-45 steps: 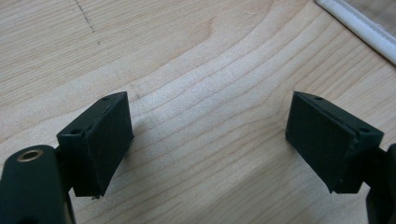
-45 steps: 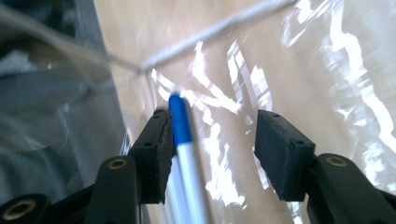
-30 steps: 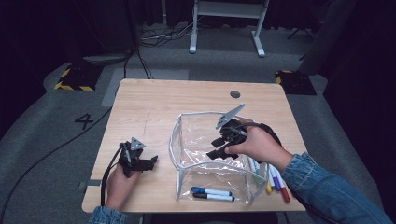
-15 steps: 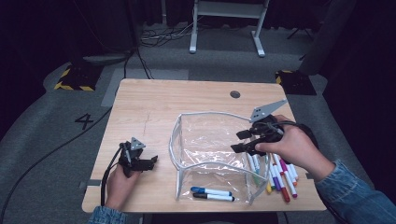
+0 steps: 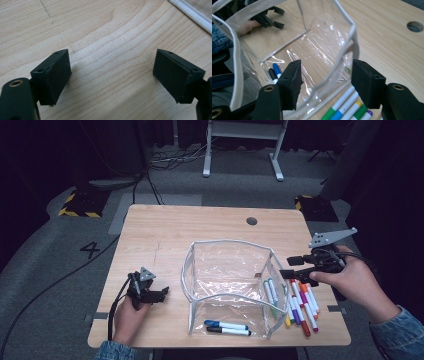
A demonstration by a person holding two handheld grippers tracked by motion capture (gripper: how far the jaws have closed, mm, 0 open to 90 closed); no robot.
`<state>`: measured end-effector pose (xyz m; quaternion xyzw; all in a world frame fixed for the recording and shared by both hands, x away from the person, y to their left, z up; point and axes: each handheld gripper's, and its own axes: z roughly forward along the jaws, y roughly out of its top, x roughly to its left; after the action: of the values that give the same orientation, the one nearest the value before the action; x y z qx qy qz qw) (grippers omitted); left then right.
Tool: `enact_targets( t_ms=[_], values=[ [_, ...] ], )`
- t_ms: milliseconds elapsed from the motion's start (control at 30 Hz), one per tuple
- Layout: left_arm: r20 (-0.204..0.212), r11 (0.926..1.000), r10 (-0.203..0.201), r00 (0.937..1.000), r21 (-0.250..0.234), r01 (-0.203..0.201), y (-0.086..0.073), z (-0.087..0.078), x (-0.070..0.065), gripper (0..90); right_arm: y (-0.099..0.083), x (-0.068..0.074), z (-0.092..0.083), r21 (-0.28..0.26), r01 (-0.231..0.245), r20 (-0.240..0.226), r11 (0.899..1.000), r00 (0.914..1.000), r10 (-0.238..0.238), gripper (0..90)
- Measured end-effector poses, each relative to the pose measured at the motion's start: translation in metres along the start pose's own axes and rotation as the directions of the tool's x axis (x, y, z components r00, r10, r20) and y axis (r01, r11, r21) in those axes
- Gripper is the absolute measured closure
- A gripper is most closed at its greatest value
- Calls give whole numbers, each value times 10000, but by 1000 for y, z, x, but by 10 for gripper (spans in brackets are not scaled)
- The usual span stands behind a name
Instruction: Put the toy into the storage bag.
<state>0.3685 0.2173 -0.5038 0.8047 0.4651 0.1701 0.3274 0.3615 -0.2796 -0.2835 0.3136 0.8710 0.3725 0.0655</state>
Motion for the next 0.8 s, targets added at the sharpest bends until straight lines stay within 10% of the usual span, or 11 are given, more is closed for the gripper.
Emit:
enact_targets(
  t_ms=[400, 800],
  values=[
    [-5, 10000, -36, 10000, 12, 36, 0, 0, 0, 150, -33, -28, -27, -156, -948, 849, 9954, 9918, 958, 403],
    [-34, 10000, -12, 10000, 5, 12, -1, -1, -1, 150, -69, -57, -38, -612, -1753, 1897, 9826, 9645, 1838, 408]
  ],
)
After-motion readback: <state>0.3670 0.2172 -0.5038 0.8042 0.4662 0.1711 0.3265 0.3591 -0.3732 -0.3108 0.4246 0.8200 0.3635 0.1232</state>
